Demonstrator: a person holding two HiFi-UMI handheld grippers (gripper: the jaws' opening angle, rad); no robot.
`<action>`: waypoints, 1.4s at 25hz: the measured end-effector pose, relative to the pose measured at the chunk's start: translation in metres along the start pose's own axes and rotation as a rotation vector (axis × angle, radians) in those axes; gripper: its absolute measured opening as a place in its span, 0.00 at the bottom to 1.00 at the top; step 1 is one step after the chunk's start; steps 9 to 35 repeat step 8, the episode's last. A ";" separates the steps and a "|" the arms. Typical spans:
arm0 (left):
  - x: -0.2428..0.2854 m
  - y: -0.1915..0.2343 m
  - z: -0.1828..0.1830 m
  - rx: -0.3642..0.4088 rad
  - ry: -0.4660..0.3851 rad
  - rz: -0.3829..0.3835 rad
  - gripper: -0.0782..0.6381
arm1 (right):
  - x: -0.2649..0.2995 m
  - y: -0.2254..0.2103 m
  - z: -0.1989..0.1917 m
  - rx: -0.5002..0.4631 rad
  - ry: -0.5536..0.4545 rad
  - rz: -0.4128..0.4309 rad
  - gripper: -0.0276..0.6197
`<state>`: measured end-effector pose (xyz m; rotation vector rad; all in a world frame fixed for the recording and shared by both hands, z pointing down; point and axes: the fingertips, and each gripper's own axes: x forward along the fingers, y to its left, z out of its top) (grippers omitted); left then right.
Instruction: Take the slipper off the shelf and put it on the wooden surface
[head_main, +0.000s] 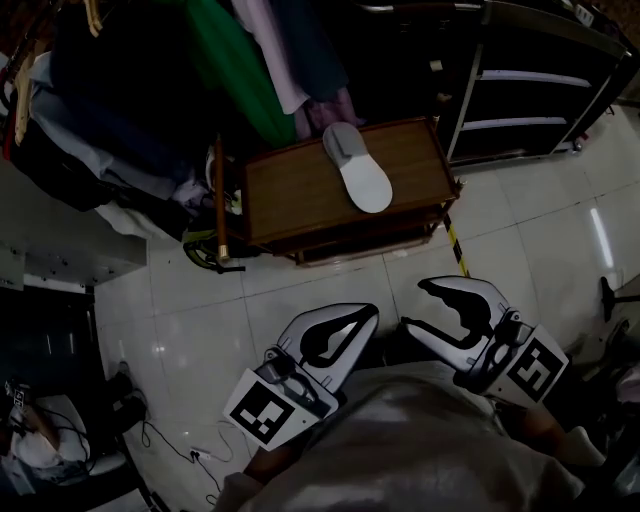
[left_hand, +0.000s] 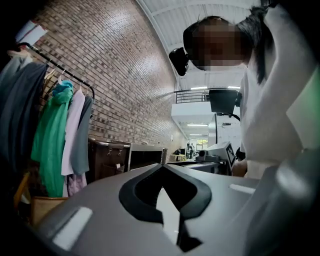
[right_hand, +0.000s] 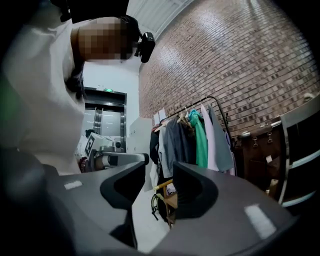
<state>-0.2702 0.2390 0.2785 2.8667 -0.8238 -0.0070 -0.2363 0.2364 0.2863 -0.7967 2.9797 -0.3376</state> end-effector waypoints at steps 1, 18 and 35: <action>0.000 0.001 0.005 0.014 0.004 -0.012 0.09 | 0.001 -0.001 0.004 -0.003 -0.011 -0.014 0.29; -0.016 0.011 0.027 0.049 -0.007 -0.044 0.09 | 0.023 0.016 0.018 -0.025 -0.034 -0.030 0.29; -0.016 0.011 0.027 0.049 -0.007 -0.044 0.09 | 0.023 0.016 0.018 -0.025 -0.034 -0.030 0.29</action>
